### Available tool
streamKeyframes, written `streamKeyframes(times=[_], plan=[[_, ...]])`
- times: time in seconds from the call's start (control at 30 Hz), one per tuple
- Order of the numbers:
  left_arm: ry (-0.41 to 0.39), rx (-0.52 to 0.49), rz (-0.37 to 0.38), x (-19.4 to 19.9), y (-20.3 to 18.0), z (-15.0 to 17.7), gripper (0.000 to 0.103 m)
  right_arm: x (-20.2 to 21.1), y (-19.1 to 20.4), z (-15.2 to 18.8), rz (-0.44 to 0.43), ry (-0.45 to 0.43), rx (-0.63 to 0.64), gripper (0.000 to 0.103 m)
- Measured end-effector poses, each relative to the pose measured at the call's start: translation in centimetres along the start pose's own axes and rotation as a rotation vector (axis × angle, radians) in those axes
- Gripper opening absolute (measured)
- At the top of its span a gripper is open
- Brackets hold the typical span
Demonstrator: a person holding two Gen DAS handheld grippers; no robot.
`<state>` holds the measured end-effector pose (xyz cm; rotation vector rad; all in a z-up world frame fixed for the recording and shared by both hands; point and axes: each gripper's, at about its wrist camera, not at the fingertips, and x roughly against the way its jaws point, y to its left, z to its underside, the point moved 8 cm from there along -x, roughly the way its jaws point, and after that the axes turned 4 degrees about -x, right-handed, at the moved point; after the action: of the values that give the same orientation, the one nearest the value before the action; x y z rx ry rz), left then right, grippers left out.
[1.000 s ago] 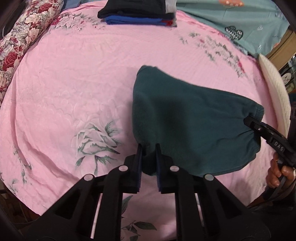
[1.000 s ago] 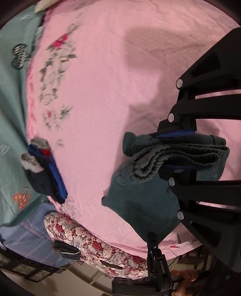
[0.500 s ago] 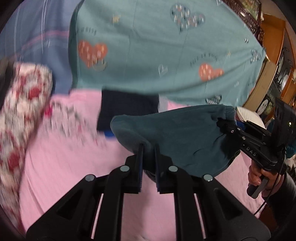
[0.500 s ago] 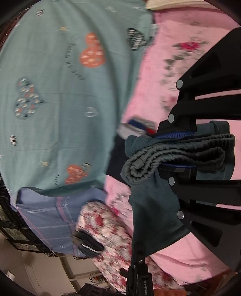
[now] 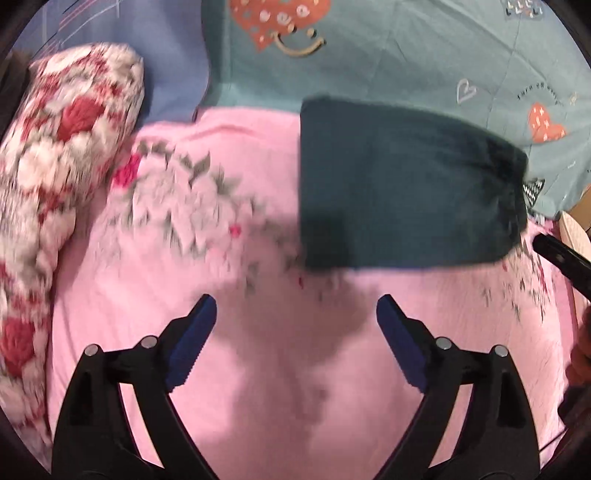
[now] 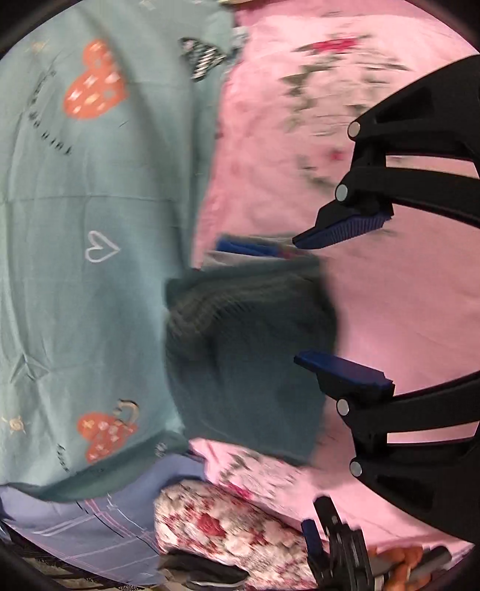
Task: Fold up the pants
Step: 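Carry the bundle with the right gripper onto the stack of folded clothes, then release the bundle with the right gripper and withdraw both grippers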
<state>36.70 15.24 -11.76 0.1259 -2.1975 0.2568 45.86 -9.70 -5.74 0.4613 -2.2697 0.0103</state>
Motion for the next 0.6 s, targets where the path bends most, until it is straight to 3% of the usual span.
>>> streamKeyframes(times=[0.13, 0.23, 0.43, 0.5, 0.6], plan=[[-0.002, -0.034, 0.004, 1.4, -2.1, 1.6, 0.094, 3.1, 2.2, 3.4, -0.042, 0.015, -0.036, 0.063], [-0.003, -0.053, 0.035, 3.1, -3.6, 1.6, 0.095, 4.4, 4.2, 4.9, -0.021, 0.022, 0.029, 0.064], [-0.147, -0.106, 0.003, 9.4, -6.0, -2.1, 0.099, 7.4, 5.8, 3.2, 0.01, -0.048, 0.072, 0.067], [-0.18, -0.118, -0.008, 11.1, -6.5, -2.7, 0.1, 8.5, 5.8, 2.8, 0.022, -0.069, 0.071, 0.074], [-0.203, -0.138, -0.016, 13.0, -7.2, -2.8, 0.1, 10.1, 6.1, 2.6, 0.033, -0.092, 0.085, 0.075]])
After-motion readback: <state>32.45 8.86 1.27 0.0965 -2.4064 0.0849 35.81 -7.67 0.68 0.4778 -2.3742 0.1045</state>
